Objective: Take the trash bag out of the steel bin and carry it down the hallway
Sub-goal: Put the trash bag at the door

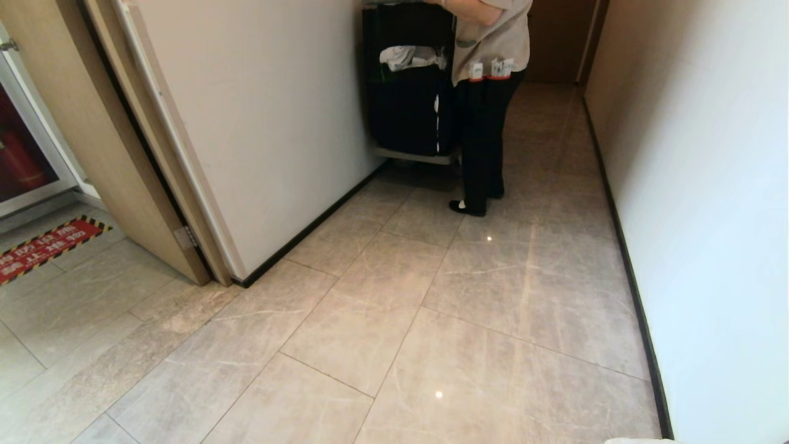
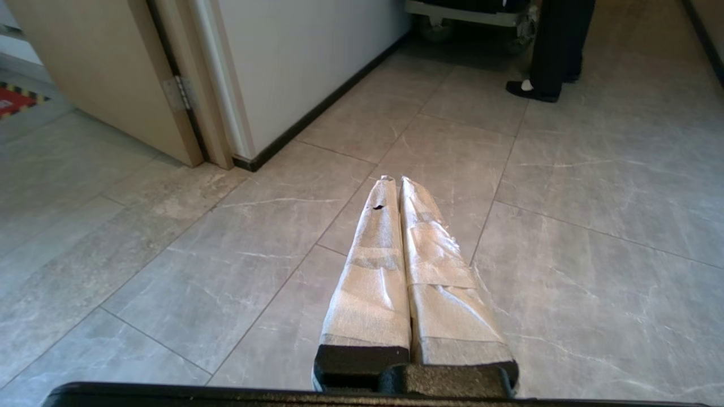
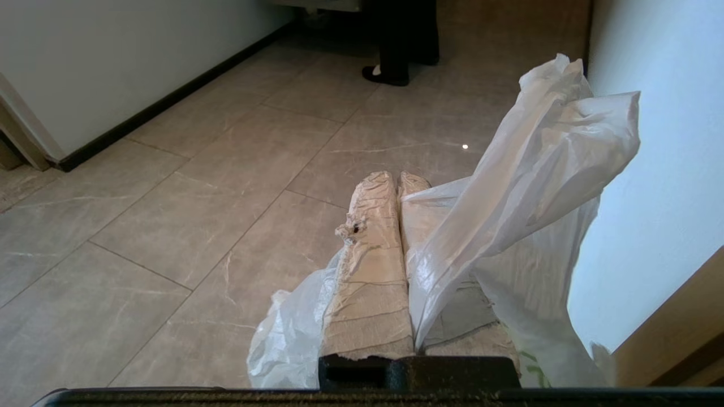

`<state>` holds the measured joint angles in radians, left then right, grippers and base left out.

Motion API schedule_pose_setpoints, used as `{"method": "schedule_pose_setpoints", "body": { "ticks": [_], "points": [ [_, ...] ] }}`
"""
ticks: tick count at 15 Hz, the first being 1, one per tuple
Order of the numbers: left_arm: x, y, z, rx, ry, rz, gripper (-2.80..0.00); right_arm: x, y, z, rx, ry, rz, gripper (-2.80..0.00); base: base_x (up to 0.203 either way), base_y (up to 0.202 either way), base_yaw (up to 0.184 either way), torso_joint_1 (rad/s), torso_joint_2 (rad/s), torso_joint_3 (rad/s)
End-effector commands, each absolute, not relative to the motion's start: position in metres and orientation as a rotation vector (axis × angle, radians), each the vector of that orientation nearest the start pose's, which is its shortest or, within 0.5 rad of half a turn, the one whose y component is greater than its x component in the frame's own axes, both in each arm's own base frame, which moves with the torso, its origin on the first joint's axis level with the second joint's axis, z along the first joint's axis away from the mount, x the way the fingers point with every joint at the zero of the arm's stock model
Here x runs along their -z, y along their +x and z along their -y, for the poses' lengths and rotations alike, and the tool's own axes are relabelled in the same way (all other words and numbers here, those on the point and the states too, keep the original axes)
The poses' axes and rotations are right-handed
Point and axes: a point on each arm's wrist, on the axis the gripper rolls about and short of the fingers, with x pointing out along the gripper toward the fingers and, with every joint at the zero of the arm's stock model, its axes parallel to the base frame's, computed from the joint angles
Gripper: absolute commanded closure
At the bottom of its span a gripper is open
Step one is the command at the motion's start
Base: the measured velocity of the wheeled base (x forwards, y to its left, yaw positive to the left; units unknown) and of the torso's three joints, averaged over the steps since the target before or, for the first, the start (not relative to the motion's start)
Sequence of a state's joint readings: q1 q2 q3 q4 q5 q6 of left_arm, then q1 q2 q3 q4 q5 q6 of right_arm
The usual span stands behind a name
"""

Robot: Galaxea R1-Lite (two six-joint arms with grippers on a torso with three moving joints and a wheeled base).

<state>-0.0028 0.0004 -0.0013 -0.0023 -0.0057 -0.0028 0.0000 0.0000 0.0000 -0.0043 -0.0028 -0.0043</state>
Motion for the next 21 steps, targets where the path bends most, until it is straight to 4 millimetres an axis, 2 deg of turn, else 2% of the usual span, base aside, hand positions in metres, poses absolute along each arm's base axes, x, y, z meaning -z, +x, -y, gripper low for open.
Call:
{"method": "schedule_pose_setpoints", "body": {
  "ticks": [1, 21],
  "points": [
    [-0.076, -0.0228, 0.0001, 0.009, -0.003, 0.004, 0.0, -0.076, -0.0227, 0.0001, 0.003, -0.005, 0.003, 0.0, 0.0, 0.0, 0.0, 0.002, 0.0, -0.175],
    [-0.0762, -0.0229, 0.0001, 0.009, -0.003, 0.005, 0.0, -0.0761, -0.0227, 0.0001, 0.003, -0.009, 0.005, 0.0, 0.0, 0.0, 0.0, 0.003, 0.0, -0.196]
  ]
}}
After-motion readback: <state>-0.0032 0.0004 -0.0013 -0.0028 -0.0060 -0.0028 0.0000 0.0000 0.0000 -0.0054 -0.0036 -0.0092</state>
